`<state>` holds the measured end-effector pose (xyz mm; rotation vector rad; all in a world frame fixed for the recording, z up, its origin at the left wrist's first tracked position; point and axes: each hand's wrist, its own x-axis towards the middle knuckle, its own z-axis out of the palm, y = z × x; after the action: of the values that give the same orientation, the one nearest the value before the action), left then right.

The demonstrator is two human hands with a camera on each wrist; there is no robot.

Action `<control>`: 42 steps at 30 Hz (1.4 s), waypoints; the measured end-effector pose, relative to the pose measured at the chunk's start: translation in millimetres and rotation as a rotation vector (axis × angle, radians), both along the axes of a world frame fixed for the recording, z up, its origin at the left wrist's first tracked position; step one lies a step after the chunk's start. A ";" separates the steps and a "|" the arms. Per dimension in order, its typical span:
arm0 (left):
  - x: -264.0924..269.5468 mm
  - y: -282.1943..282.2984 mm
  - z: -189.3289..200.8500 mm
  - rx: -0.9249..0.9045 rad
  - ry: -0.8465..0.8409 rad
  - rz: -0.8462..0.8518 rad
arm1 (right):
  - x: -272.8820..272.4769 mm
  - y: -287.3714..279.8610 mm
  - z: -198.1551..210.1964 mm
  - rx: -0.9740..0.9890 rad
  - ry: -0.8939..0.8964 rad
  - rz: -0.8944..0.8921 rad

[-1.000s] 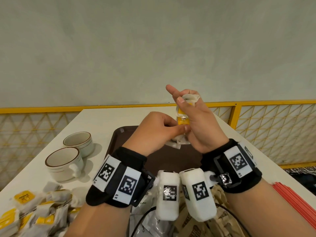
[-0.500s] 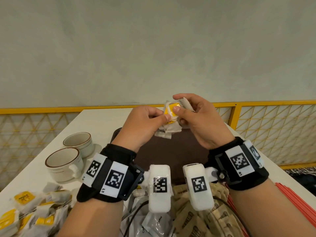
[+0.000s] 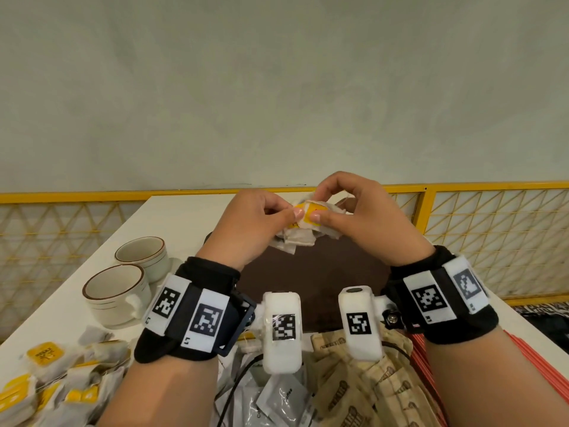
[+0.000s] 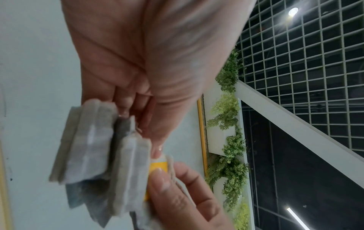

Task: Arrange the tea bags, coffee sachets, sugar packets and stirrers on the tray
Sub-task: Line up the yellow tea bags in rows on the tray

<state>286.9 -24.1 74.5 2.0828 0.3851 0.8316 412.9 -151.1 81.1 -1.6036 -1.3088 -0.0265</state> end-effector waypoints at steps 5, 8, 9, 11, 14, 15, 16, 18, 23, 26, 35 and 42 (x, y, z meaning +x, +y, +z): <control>-0.1 8.6 -3.7 0.046 0.026 0.069 | 9.7 -4.1 -0.3 -0.094 0.011 0.035; -2.5 13.6 -4.4 0.049 0.064 0.098 | 9.0 -4.9 -0.8 -0.129 -0.007 0.029; -3.2 15.3 -4.4 0.048 0.070 0.104 | 7.8 -4.2 -1.3 -0.114 0.021 0.037; -5.1 17.1 -3.8 0.053 0.069 0.109 | 5.8 -2.2 -2.6 -0.085 0.090 0.042; -7.5 17.5 -2.1 0.076 0.085 0.116 | 6.8 -0.4 -3.5 -0.053 0.106 0.035; -7.8 17.5 -1.8 0.081 0.095 0.115 | 7.2 -1.0 -2.8 -0.052 0.073 0.023; -8.2 17.4 -1.5 0.083 0.103 0.113 | 7.9 -2.2 -1.9 -0.056 0.035 0.014; -8.6 17.0 -1.1 0.080 0.111 0.102 | 8.4 -5.0 0.1 -0.048 0.023 0.036; -10.5 17.3 -0.7 0.069 0.147 0.077 | 13.5 -11.4 5.4 0.051 0.149 0.088; -11.6 17.4 -0.5 0.078 0.157 0.084 | 9.3 -16.1 9.8 0.169 0.444 0.334; -10.9 12.8 0.7 0.068 0.172 0.051 | 3.0 -19.9 11.9 -0.011 0.248 0.206; -10.3 2.0 2.7 0.176 0.287 -0.051 | -2.3 -13.7 8.6 -0.181 -0.019 0.107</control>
<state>276.5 -22.1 77.2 2.3753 0.4224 0.5528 410.6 -164.8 89.7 -1.6851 -1.4436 0.1458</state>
